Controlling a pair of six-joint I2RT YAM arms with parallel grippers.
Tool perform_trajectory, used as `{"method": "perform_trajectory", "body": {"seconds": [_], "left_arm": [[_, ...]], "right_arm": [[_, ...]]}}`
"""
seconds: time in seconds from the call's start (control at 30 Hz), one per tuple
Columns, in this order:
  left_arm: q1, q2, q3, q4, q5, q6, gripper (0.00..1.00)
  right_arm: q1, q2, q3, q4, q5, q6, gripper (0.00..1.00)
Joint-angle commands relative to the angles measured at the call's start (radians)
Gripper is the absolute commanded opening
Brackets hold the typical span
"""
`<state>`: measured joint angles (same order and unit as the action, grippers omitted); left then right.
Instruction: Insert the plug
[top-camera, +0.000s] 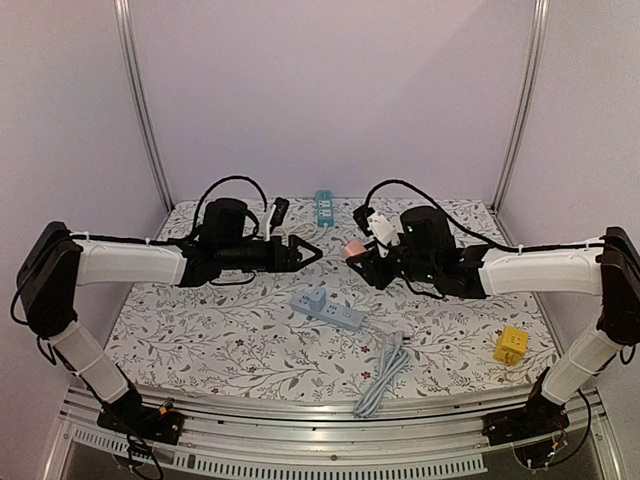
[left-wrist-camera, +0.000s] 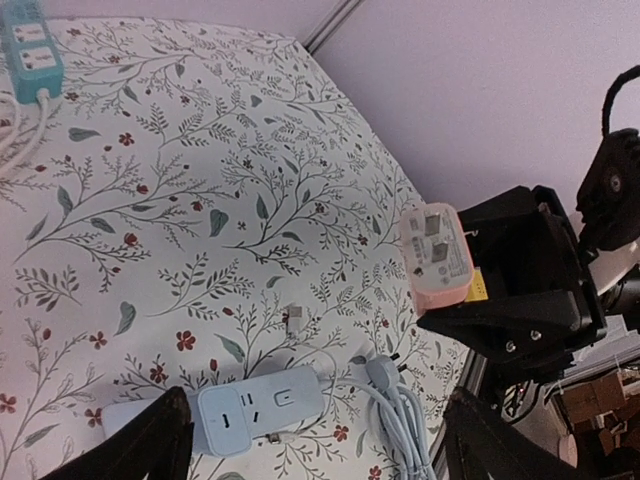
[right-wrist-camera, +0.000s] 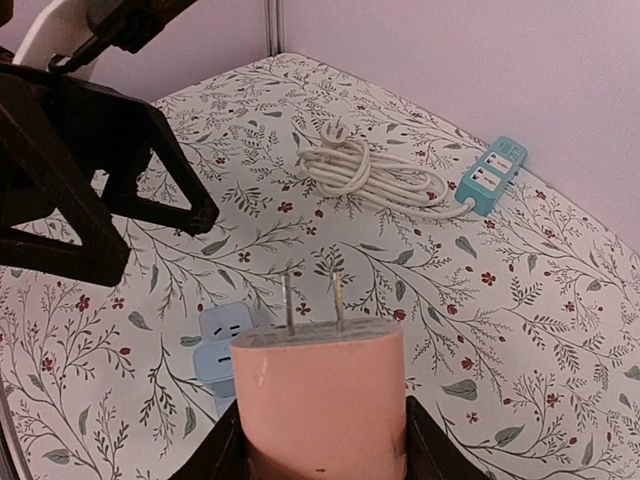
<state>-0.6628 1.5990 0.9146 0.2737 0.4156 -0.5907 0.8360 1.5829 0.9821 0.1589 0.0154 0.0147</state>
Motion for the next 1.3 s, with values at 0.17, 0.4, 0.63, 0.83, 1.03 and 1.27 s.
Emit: {"method": "perform_trajectory", "body": {"seconds": [0.17,0.4,0.63,0.83,1.03,1.27], "left_arm": [[-0.035,0.110,0.122,0.055,0.149,-0.048,0.78],[-0.061,0.158,0.166,0.050,0.190,-0.052,0.73],[-0.070,0.180,0.182,0.058,0.214,-0.059,0.58],[-0.069,0.219,0.200,0.107,0.287,-0.091,0.10],[-0.063,0.196,0.179,0.132,0.284,-0.101,0.00],[-0.013,0.093,0.076,0.210,0.265,-0.103,0.00]], "right_arm": [[0.048,-0.030,-0.023,0.071,-0.004,-0.071,0.19],[0.072,-0.002,-0.004,0.070,0.024,-0.090,0.20],[0.084,0.015,0.006,0.071,0.050,-0.103,0.20],[0.101,0.017,0.007,0.092,0.069,-0.112,0.20],[0.101,0.029,0.014,0.129,0.130,-0.083,0.34],[0.101,0.036,0.005,0.146,0.173,-0.043,0.82]]}}
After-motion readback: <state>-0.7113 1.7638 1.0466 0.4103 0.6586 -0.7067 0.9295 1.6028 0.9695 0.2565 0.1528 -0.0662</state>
